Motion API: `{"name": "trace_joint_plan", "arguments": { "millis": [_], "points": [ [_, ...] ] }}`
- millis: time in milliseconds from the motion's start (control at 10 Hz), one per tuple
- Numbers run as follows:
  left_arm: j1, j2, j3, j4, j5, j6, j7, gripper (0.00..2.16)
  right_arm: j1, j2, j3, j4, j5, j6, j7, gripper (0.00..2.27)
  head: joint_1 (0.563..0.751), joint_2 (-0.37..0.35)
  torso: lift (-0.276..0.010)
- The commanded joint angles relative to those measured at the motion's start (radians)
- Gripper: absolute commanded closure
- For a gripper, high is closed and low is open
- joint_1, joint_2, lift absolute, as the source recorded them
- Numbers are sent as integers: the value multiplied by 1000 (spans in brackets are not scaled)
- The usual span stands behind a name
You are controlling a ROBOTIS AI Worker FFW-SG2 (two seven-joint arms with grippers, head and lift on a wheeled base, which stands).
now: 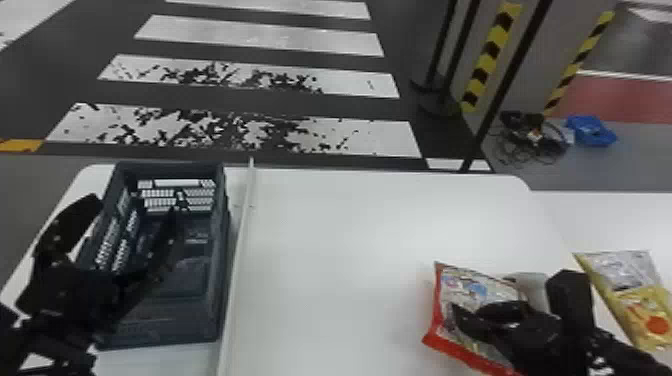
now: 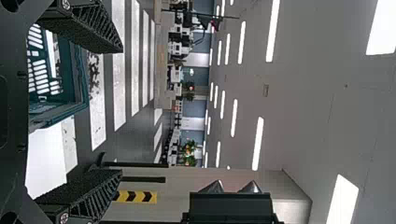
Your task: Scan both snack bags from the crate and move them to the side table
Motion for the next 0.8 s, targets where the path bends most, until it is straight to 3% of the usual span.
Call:
{"name": "trace_joint_plan", "arguments": {
  "millis": [0, 100, 300, 700],
  "points": [
    [-2, 0, 0, -1, 0, 3, 1, 80, 10, -19, 15, -5, 16, -33, 6, 2243, 695, -127, -95],
    [-4, 0, 0, 0, 0, 3, 1, 80, 33, -27, 3, -48, 19, -40, 8, 2243, 695, -122, -95],
    [-7, -2, -2, 2, -2, 3, 1, 80, 84, -79, -35, -129, 36, -40, 3, 2243, 695, -113, -95],
    [-14, -2, -11, 17, -5, 6, 1, 80, 124, -136, -144, -137, 63, -86, -20, 2243, 695, -162, -95]
  ]
}}
